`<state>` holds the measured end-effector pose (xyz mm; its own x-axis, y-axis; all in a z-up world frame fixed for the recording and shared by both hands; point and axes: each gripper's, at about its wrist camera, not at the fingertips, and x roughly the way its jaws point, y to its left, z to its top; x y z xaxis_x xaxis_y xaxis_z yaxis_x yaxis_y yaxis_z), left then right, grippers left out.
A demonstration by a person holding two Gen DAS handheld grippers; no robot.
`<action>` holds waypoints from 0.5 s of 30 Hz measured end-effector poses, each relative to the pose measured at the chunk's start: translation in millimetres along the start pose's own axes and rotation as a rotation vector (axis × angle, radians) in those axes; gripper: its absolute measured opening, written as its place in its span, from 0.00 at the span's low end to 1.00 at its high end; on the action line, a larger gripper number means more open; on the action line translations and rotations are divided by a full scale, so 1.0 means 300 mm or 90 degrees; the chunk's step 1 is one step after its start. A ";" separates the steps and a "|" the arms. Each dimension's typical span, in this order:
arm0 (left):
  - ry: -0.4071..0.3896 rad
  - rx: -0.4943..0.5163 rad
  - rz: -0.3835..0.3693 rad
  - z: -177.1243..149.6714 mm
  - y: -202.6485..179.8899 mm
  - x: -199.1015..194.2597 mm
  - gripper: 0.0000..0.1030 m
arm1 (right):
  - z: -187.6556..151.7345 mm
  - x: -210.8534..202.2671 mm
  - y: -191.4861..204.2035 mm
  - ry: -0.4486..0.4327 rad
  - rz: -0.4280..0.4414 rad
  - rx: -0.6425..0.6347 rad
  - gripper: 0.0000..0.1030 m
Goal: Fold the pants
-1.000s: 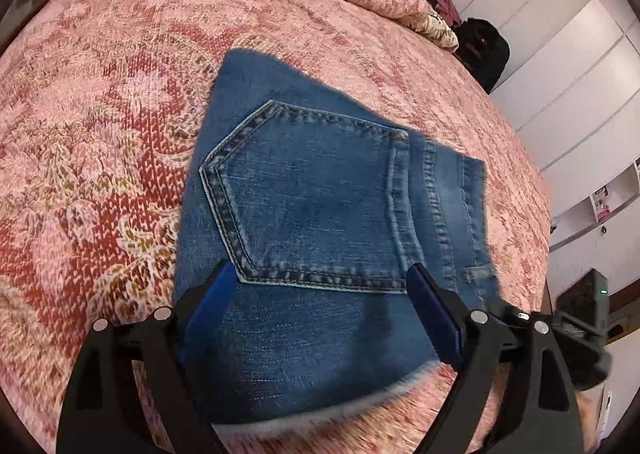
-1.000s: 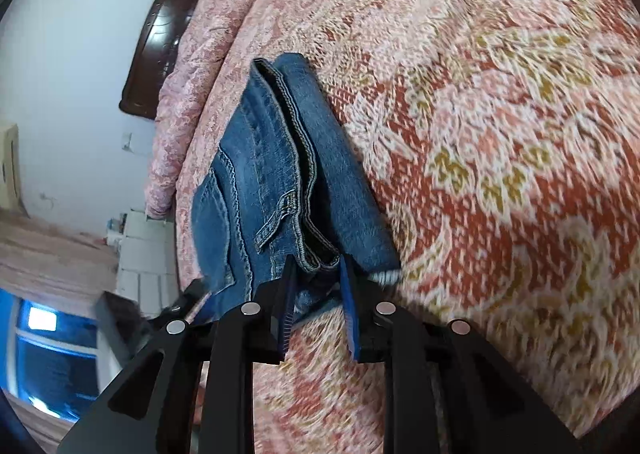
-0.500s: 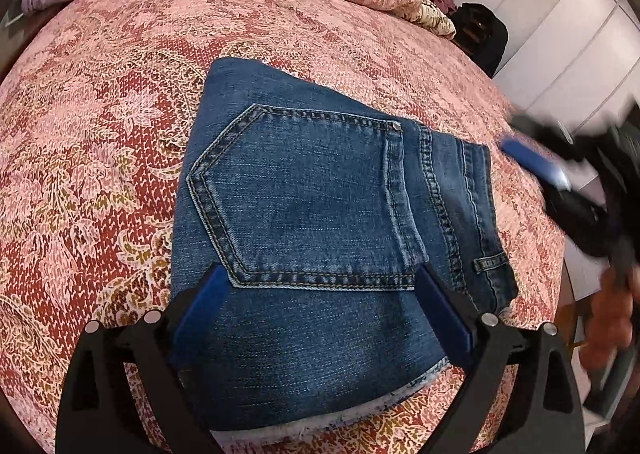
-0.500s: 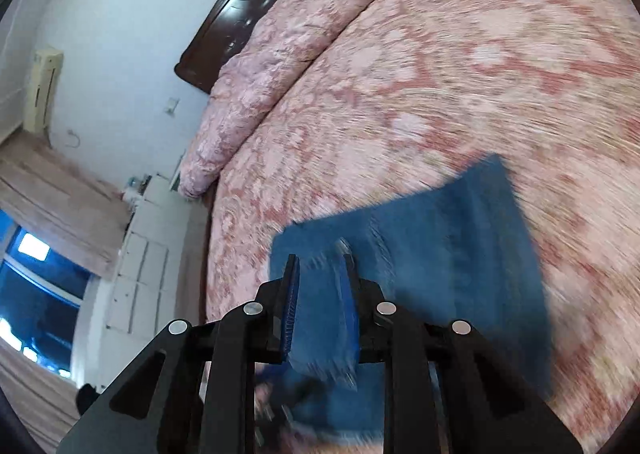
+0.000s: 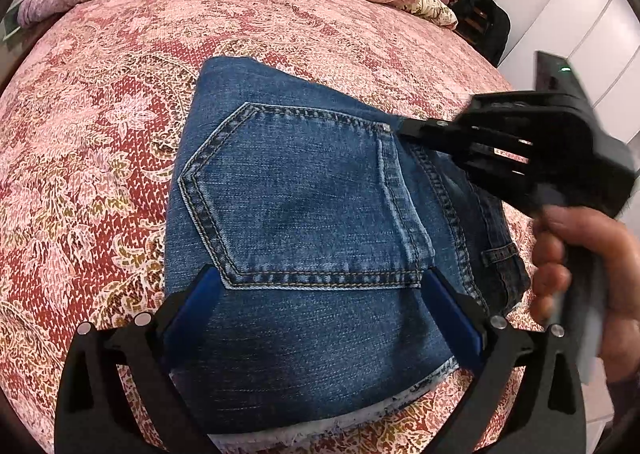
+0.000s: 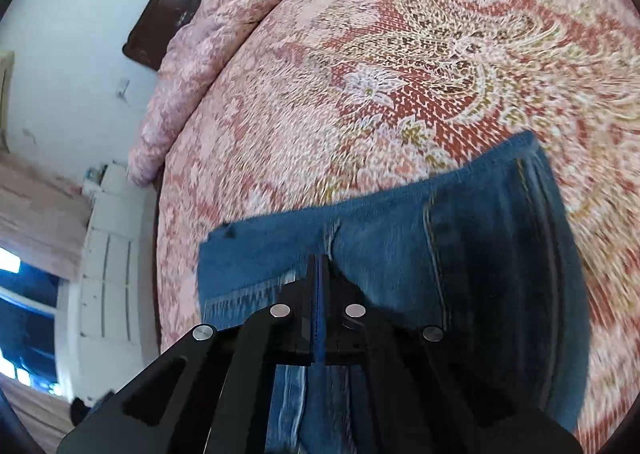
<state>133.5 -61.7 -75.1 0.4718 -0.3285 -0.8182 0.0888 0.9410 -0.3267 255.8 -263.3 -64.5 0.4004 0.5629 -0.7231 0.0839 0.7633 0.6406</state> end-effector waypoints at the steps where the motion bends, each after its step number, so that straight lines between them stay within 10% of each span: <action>1: -0.001 -0.001 0.000 -0.002 0.002 0.000 0.97 | -0.019 -0.020 0.003 0.001 0.001 -0.007 0.00; 15: -0.002 0.003 0.012 -0.014 -0.010 0.004 0.97 | -0.324 -0.279 -0.130 0.013 0.057 0.006 0.00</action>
<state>130.1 -65.3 -76.9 0.4757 -0.3105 -0.8230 0.0840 0.9474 -0.3089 130.3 -309.3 -54.1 0.3873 0.6348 -0.6686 0.0576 0.7071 0.7047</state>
